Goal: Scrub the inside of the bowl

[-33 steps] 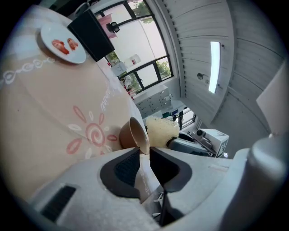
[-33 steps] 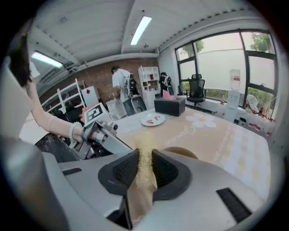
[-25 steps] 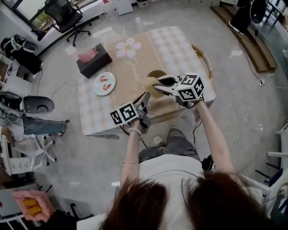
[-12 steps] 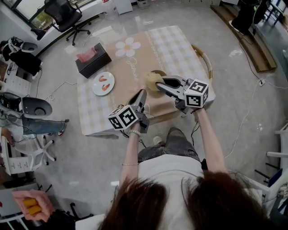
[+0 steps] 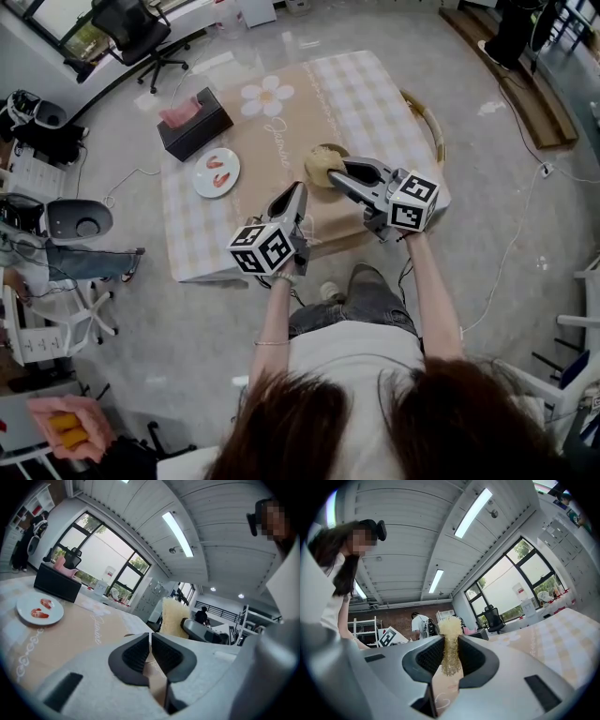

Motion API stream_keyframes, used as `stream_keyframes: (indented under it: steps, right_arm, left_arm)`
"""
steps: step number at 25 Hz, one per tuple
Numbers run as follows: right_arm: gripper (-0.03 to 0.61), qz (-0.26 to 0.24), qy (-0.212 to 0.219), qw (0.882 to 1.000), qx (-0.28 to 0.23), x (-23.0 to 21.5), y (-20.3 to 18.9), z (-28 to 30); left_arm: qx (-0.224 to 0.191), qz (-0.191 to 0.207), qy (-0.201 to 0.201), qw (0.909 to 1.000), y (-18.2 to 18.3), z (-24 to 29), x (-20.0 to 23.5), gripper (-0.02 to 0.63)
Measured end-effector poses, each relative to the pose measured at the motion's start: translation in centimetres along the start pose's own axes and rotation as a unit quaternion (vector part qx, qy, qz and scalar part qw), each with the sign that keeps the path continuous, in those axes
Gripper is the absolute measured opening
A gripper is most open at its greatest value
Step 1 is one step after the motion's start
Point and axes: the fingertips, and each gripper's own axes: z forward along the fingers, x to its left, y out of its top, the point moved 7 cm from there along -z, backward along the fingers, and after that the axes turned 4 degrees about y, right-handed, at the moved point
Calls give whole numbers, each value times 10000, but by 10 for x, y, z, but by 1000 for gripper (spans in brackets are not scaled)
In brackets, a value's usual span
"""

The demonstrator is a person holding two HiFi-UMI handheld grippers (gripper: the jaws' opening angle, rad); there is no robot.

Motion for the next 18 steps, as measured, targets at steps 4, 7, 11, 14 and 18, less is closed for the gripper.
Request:
stream_keyframes:
  steps: [4, 7, 11, 14, 18]
  right_arm:
    - [78, -94, -54, 9999, -126, -2, 1, 2]
    - [78, -107, -77, 9998, -171, -2, 0, 3]
    - [78, -143, -34, 9998, -168, -3, 1, 4]
    - [78, -164, 7, 9997, -153, -4, 1, 5]
    - [78, -183, -43, 9997, -122, -6, 2, 5]
  left_arm:
    - [33, 360, 44, 9993, 1, 1, -1, 21]
    - [24, 539, 84, 9985, 2, 1, -1, 15]
    - [-19, 681, 110, 9976, 5, 1, -1, 12]
    - [-73, 712, 124, 9974, 6, 2, -1, 12]
    - [-135, 746, 121, 9970, 7, 4, 0, 12]
